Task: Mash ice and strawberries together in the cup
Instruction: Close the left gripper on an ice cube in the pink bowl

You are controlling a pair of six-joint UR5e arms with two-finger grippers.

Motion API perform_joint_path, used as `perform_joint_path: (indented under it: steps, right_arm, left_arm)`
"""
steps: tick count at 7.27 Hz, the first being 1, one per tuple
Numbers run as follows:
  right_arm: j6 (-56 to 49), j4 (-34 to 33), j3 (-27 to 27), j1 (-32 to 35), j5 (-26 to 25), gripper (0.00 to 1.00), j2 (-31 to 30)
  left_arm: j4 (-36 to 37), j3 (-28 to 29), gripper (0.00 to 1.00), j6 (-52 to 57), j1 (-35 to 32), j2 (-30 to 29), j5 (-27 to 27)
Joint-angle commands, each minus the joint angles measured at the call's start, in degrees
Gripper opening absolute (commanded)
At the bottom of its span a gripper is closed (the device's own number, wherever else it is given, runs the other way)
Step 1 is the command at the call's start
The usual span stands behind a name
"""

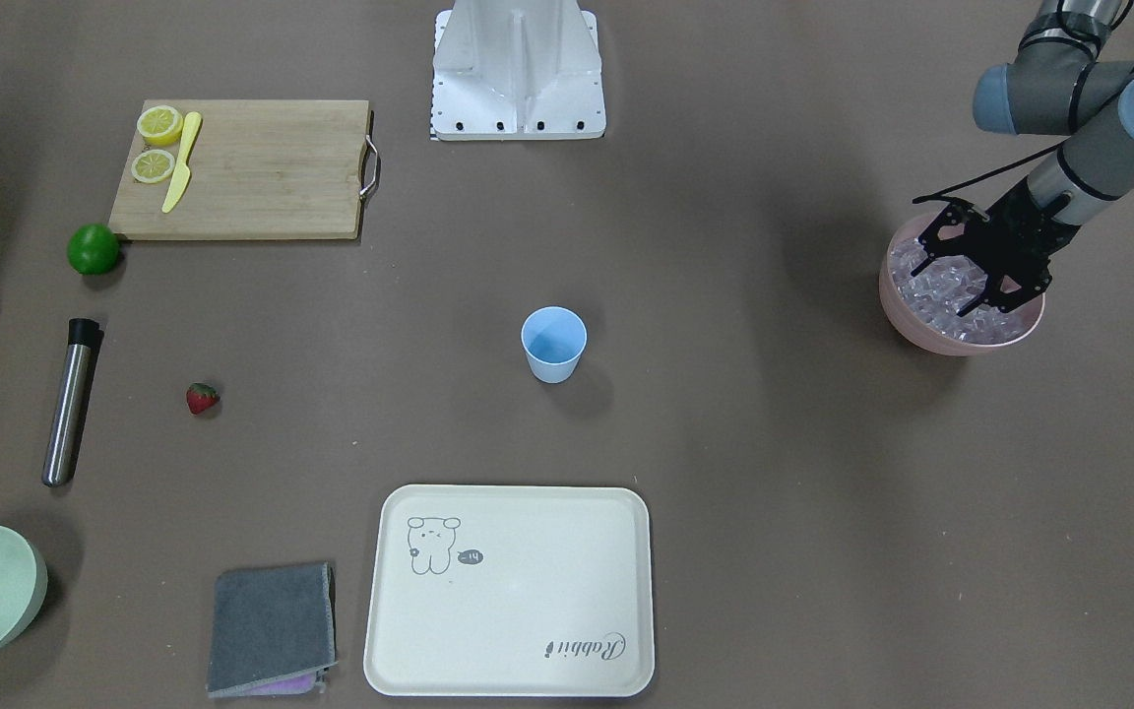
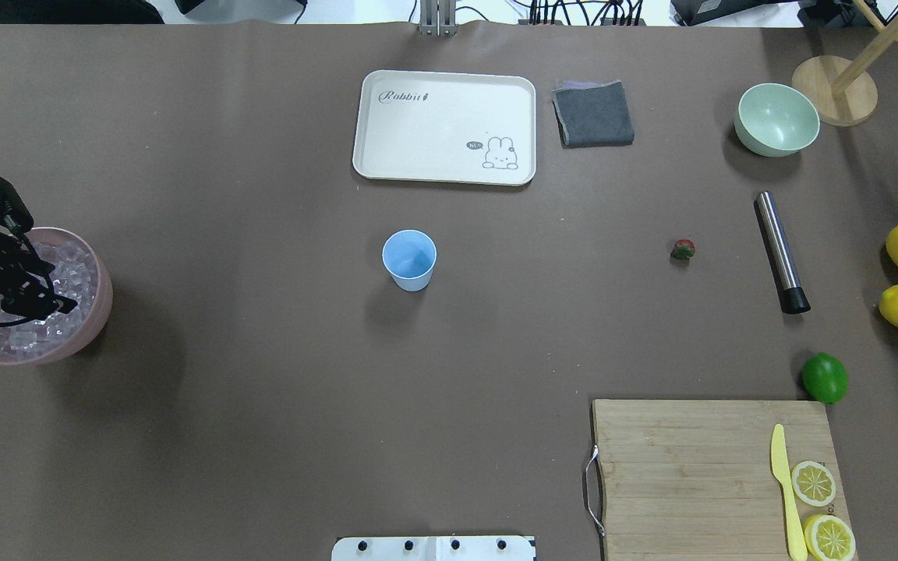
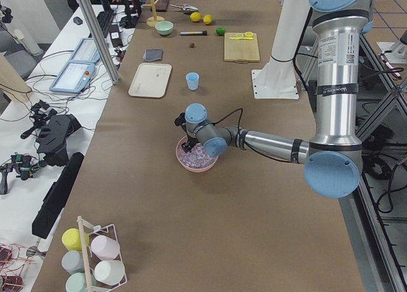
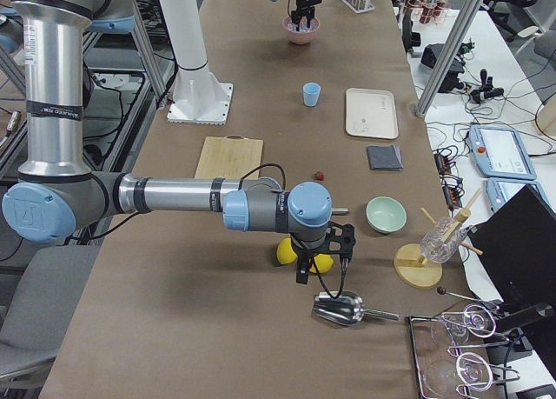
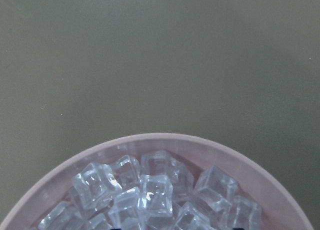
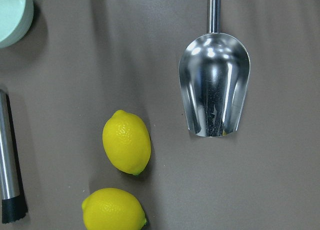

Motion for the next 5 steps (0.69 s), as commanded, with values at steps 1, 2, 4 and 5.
perform_joint_path:
  steps: [1,2,4,5]
  right_arm:
    - [0.0,0.0,-0.21,0.0,0.0,1.0,-0.09]
    - [0.0,0.0,-0.21,0.0,0.0,1.0,-0.09]
    - [0.0,0.0,-0.21,0.0,0.0,1.0,-0.01]
    - [0.0,0.0,-0.21,0.0,0.0,1.0,-0.01]
  left_arm:
    - [0.0,0.25,0.82,0.0,0.8,0.01,0.26]
    - [0.0,0.34,0.82,0.0,0.89,0.01,0.27]
    - [-0.08,0.6,0.82,0.0,0.89,0.1,0.27]
    - [-0.08,0.86,0.82,0.0,0.89,0.1,0.27]
